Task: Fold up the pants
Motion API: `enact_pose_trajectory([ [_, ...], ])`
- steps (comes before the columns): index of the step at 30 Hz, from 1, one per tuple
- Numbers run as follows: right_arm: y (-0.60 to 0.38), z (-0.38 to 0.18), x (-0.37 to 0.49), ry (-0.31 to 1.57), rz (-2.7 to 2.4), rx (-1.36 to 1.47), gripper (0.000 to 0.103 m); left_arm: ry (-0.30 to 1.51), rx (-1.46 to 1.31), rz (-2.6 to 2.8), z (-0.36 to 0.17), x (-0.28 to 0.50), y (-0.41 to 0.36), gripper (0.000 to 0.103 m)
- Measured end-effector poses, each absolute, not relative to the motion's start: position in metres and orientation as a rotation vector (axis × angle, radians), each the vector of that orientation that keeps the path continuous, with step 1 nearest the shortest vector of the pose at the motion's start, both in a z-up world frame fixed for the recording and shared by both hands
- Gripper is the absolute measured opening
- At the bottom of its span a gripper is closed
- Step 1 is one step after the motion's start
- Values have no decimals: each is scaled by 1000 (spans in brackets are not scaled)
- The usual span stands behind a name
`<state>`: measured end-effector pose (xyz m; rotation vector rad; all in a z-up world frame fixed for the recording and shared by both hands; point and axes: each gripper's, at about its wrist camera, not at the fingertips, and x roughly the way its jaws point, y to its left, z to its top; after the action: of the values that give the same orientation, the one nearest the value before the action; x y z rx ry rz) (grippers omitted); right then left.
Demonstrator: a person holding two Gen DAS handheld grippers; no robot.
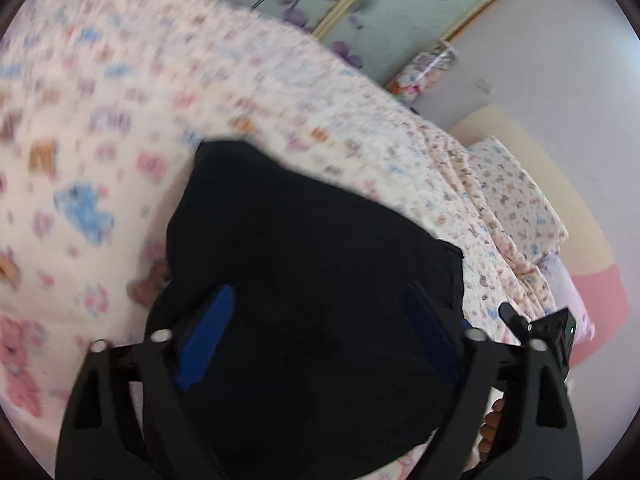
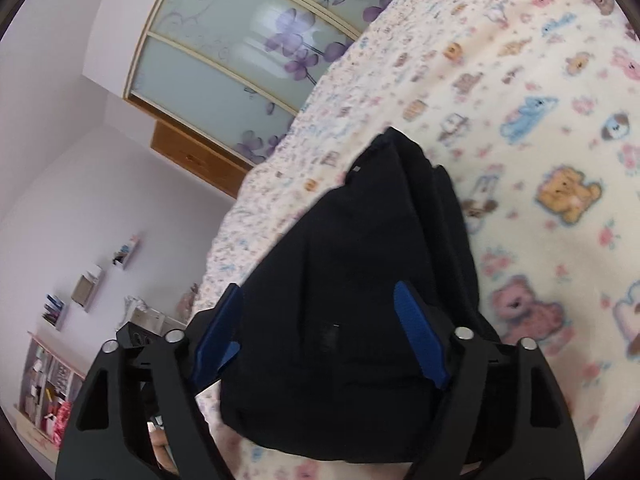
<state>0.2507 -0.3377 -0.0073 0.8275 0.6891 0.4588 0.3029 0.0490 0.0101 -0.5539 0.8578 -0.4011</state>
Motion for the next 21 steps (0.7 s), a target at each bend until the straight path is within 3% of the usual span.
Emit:
enact_pose_trajectory([
  [1, -338, -12, 252, 684, 461, 823, 77, 876, -571, -391, 3, 306, 50, 73],
  [4, -332, -15, 252, 666, 455, 797, 78, 869, -593, -388, -8, 311, 53, 74],
  [7, -333, -8, 245, 665, 459, 793, 79, 833, -553, -396, 0, 303, 48, 87],
  [9, -335, 3, 238, 653, 447, 797, 89, 794, -505, -372, 13, 287, 43, 99],
  [10, -338, 10, 229, 637, 441, 784, 100, 758, -466, -360, 22, 275, 40, 101],
  [21, -307, 45, 111, 511, 350, 440, 102, 509, -46, -235, 57, 118, 2, 101],
])
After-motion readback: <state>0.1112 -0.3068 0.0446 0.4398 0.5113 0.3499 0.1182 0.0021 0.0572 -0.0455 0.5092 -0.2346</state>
